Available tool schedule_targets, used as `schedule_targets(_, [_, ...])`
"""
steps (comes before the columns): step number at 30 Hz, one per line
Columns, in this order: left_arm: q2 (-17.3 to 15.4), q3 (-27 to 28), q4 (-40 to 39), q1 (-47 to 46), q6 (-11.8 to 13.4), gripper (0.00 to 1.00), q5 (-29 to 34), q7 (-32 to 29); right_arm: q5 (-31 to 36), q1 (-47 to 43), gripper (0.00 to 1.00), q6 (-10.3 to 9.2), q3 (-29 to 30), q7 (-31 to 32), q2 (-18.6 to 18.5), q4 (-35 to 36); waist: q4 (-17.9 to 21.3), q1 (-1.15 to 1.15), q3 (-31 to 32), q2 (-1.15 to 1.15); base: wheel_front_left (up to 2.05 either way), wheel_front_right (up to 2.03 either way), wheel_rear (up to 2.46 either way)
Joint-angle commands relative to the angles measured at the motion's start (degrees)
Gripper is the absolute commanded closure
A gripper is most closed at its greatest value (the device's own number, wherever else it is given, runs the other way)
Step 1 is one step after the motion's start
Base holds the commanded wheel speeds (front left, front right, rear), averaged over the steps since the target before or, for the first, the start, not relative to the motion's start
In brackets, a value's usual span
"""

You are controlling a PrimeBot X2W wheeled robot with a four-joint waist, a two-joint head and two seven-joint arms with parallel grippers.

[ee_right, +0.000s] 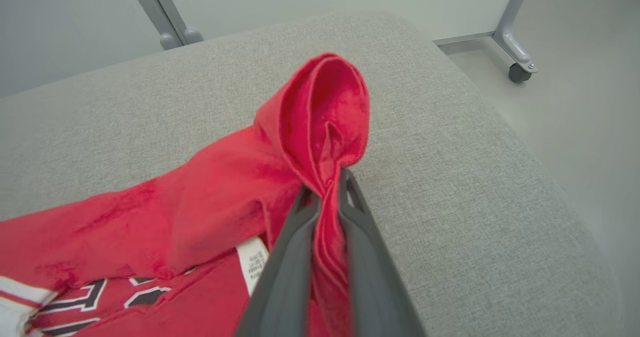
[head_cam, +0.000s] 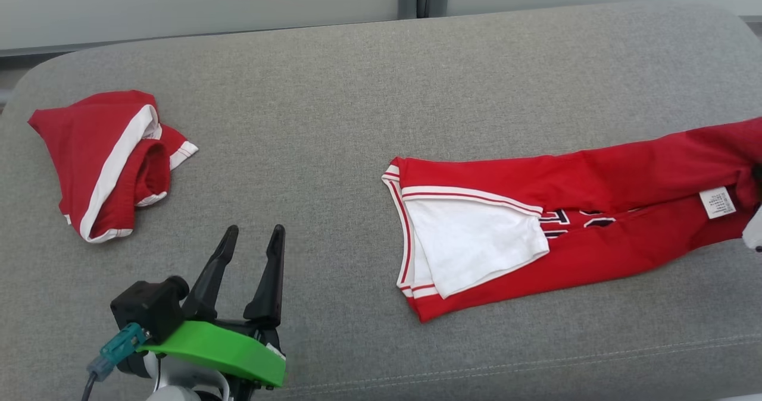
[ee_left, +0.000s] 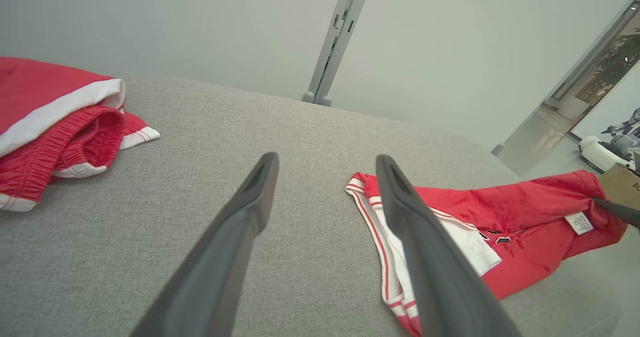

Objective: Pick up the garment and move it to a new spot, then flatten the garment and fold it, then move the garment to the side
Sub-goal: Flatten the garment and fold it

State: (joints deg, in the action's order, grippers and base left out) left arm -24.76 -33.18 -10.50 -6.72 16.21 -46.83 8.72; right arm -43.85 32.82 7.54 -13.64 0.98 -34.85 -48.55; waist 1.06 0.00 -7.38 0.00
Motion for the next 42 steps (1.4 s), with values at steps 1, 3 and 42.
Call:
schedule_targets(1, [-0.37,0.52,0.51,-0.80,0.22,0.00,0.22,0.60,-0.29,-1.11,1.00,-0.10,-0.22,0.42,0.39,0.95,0.00,0.00,0.47,0.00,0.00,0.00,0.00])
schedule_targets(3, [-0.80,1.22,1.33,-0.88,0.71,0.00,0.60,1.27,-0.65,-2.01,1.00,-0.09,-0.77,1.69,1.38,4.29,-0.33,0.00,1.23,0.00,0.00,0.00,0.00])
schedule_targets(42, [2.22,-0.18,8.71,-0.24,-1.12,0.00,1.42,4.72,15.19,-6.47,1.00,-0.06,-1.72,21.83,22.35,17.34,-14.98,0.00,3.60,0.00,0.00,0.00,0.00])
